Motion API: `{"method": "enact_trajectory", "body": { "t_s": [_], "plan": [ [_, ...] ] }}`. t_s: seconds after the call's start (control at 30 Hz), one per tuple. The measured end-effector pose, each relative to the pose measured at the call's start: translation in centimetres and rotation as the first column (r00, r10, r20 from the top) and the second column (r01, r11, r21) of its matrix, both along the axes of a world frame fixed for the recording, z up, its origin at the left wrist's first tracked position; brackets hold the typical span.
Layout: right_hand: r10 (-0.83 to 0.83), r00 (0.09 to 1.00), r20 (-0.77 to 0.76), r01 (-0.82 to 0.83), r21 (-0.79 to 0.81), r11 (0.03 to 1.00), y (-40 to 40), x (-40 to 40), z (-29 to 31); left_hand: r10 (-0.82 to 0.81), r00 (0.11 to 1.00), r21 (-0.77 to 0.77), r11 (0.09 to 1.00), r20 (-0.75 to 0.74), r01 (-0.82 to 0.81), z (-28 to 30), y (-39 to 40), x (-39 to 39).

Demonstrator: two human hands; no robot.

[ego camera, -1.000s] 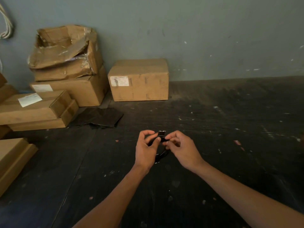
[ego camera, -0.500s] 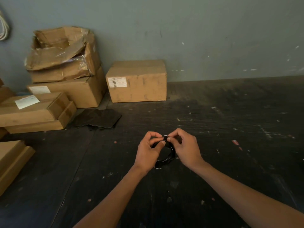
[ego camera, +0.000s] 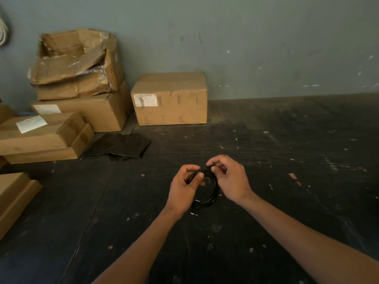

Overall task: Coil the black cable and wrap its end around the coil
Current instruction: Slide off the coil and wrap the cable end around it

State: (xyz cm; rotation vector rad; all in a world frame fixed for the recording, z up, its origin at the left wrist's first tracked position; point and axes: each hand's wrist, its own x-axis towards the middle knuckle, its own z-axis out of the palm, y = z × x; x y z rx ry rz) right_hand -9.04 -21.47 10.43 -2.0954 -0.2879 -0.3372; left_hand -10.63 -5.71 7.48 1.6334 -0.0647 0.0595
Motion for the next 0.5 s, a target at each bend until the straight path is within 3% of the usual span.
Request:
{"method": "enact_trajectory", "body": {
  "t_s": [0.1, 0.3, 0.5],
  "plan": [
    [-0.020, 0.993, -0.114, 0.031, 0.094, 0.995, -0.5, 0.7, 0.0, -0.029, 0.998, 0.009, 1.000, -0.063, 0.029, -0.8, 1.0, 0.0],
    [0.042, 0.894, -0.445, 0.150, 0.387, 0.910, -1.3, 1.8, -1.2, -0.050, 0.959, -0.159, 0.987, -0.278, 0.006, -1.8, 2.2, 0.4],
    [0.040, 0.811, -0.584, 0.169, 0.298, 0.939, -2.5, 2.5, -3.9, -0.038, 0.943, -0.055, 0.998, -0.332, 0.021, -3.0, 2.4, 2.4]
  ]
}}
